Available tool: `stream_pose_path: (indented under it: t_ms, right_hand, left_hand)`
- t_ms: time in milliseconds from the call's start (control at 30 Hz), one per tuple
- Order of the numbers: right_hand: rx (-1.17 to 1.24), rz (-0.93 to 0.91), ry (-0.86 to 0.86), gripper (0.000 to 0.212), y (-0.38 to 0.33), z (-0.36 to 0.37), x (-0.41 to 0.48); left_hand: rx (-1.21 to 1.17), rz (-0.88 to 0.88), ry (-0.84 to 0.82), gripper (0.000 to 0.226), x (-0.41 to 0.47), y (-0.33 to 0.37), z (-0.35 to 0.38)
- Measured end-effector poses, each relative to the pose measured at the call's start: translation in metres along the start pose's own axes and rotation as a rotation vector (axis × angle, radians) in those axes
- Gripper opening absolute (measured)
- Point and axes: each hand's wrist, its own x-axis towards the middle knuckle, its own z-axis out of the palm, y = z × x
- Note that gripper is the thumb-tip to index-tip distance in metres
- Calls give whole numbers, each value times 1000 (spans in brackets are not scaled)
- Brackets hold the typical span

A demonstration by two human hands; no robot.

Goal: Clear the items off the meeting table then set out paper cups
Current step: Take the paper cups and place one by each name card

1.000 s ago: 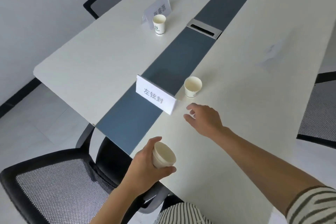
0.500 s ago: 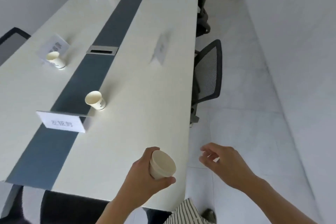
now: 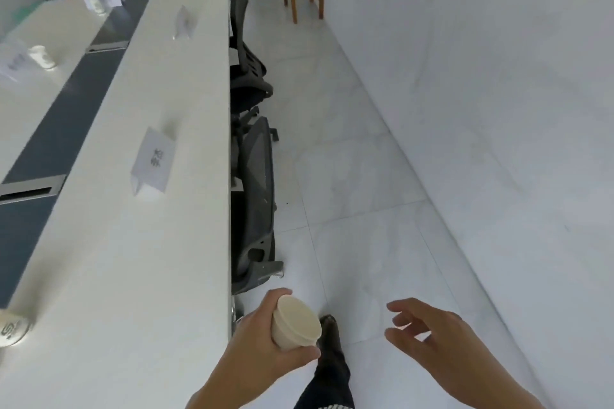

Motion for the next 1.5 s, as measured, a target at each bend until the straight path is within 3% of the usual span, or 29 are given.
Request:
stream_pose_path:
  t_ms: [200, 467, 633, 833, 1033, 1233, 1500]
  right_hand:
    - [-70, 52, 52, 27, 11, -80, 89]
    - [23, -3, 109, 27, -36, -185, 221]
    - [34, -32, 32, 29, -33, -225, 313]
    - [-50, -127, -58, 28, -38, -300, 456]
    - [-124, -317, -167, 27, -113, -367, 587]
    - [-46, -518, -361, 18, -217, -359, 684]
    - [6, -599, -555, 8, -338, -294, 774]
  left_hand:
    - [-44, 71, -36, 80, 137, 63, 2]
    - [-55, 163, -24, 70, 278, 153, -44]
    - [-52, 97, 12, 74, 356, 164, -60]
    - [-79, 27, 171, 67, 468, 201, -79]
    - [-74, 15, 396, 76, 545, 249, -125]
    - [-142, -91, 606, 82, 582, 231, -174]
    - [-112, -110, 623, 79, 639, 189, -279]
